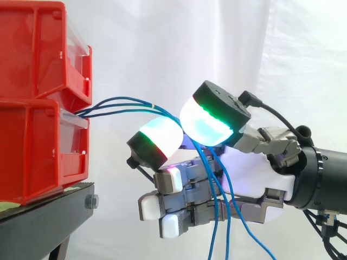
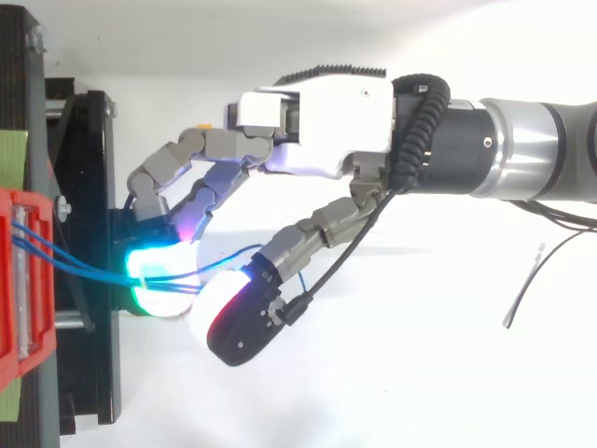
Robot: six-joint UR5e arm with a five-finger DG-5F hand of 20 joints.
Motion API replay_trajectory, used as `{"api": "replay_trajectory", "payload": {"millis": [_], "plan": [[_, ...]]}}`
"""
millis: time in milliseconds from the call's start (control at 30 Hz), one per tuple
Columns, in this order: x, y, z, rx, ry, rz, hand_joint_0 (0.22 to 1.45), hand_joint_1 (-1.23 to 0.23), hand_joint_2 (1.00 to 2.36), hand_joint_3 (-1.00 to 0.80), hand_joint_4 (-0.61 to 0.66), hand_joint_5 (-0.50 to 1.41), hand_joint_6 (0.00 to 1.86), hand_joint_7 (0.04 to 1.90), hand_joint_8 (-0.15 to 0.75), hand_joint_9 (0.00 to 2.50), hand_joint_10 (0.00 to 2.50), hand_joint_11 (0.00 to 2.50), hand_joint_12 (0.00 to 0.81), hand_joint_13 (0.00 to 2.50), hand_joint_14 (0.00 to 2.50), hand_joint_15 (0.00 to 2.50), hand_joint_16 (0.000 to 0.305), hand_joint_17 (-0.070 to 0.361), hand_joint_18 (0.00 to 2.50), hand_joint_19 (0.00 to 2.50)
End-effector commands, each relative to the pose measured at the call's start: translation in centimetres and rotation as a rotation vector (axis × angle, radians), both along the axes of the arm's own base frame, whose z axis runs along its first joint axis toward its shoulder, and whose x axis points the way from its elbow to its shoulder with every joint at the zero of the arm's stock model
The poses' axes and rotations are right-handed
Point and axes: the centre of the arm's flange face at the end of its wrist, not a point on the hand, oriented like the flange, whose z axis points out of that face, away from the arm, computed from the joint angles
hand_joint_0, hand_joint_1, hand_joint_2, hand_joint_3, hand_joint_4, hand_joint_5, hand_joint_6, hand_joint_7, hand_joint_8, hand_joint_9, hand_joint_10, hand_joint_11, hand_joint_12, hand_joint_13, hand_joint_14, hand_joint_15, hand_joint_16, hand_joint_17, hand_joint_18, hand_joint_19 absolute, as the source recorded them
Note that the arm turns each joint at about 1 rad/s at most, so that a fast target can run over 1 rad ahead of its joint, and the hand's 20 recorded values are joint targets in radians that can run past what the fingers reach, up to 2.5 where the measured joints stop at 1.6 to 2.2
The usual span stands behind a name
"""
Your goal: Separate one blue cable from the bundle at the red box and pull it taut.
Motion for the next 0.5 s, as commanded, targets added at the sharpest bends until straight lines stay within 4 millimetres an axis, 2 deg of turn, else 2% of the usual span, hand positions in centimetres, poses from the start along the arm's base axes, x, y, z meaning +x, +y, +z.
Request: {"api": "replay_trajectory", "payload": {"millis": [0,233,400,467], "plan": [[-0.01,0.01,-0.02,-0.001,0.001,0.000,0.64,-0.89,1.00,-0.50,0.12,-0.16,0.92,1.15,0.309,0.87,0.02,0.97,0.343,0.79,0.02,0.59,0.041,0.092,0.75,0.63],[0.01,0.13,-0.02,-0.001,0.001,0.001,0.52,-0.83,1.00,-0.50,0.14,-0.16,0.92,1.15,0.320,0.86,0.02,0.97,0.358,0.78,0.02,0.59,0.044,0.099,0.74,0.63],[0.06,0.13,0.07,-0.001,-0.003,0.001,0.54,-0.68,1.00,-0.50,0.14,-0.16,0.91,1.14,0.315,0.86,0.02,0.96,0.353,0.78,0.02,0.58,0.043,0.098,0.73,0.63],[0.09,0.25,0.11,-0.001,-0.006,0.003,0.56,-0.68,1.00,-0.50,0.14,-0.16,0.91,1.15,0.312,0.86,0.02,0.96,0.352,0.77,0.02,0.59,0.042,0.096,0.72,0.64]]}}
